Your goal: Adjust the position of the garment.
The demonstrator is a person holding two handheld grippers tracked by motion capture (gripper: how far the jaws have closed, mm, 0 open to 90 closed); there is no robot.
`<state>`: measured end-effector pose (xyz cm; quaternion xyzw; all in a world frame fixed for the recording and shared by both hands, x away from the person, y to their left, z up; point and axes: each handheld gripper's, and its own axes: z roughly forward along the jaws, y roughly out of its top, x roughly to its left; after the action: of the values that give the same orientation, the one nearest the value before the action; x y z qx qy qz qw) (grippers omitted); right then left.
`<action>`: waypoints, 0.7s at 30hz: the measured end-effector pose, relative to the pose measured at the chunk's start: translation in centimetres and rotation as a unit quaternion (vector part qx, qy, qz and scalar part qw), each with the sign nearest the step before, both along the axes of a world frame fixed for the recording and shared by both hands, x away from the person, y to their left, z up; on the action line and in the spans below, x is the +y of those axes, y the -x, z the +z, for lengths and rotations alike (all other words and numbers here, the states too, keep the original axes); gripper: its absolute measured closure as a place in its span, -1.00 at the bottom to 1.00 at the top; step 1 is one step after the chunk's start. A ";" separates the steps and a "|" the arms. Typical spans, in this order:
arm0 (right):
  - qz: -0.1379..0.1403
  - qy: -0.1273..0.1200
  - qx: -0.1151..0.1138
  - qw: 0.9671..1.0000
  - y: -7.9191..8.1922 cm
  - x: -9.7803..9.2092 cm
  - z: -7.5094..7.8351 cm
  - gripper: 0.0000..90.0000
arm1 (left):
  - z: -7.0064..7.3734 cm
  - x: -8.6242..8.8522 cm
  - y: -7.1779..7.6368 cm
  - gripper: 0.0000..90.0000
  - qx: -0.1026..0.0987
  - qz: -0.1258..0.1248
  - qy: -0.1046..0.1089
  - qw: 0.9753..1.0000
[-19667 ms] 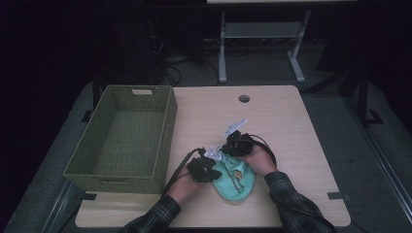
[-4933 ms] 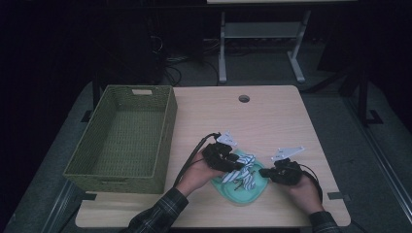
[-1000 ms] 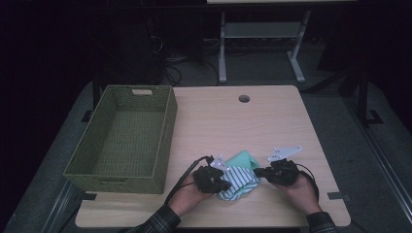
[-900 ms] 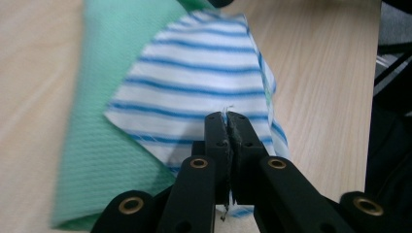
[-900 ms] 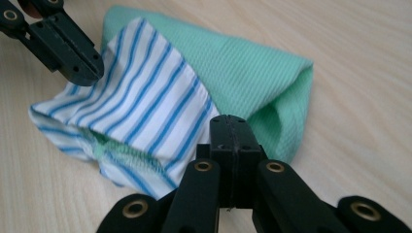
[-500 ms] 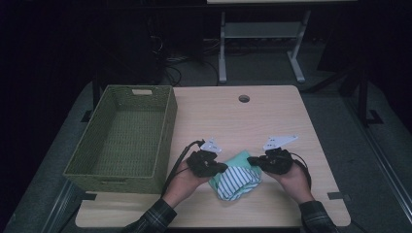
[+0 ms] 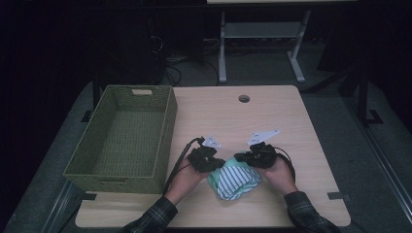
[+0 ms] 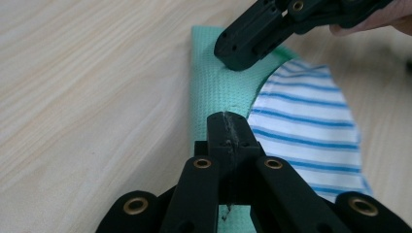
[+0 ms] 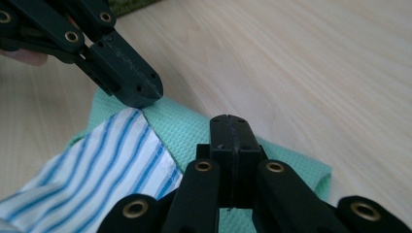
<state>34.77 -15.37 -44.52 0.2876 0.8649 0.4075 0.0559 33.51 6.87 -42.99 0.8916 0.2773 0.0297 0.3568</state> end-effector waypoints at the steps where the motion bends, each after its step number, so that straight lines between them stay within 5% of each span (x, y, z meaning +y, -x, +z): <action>1: 0.001 0.003 0.001 1.000 -0.2 0.1 -0.3 1.00 | -0.2 -0.1 -0.2 0.99 0.001 0.000 -0.004 1.000; 11: -0.002 0.022 0.023 1.000 -1.2 0.6 -2.2 1.00 | -2.0 -0.6 -0.9 0.99 -0.001 0.001 -0.058 0.998; 16: -0.001 0.026 0.020 0.999 -1.0 0.5 -2.1 1.00 | -1.7 -0.4 -0.8 0.99 0.000 0.002 -0.051 0.999; 21: -0.017 0.008 0.003 1.000 -1.2 -0.9 -1.1 1.00 | 0.2 0.9 0.5 0.99 -0.005 0.003 -0.010 1.000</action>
<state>35.95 -16.27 -45.57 0.3028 0.8635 0.3986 0.0622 33.01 7.76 -42.76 0.8939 0.2783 0.0378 0.3494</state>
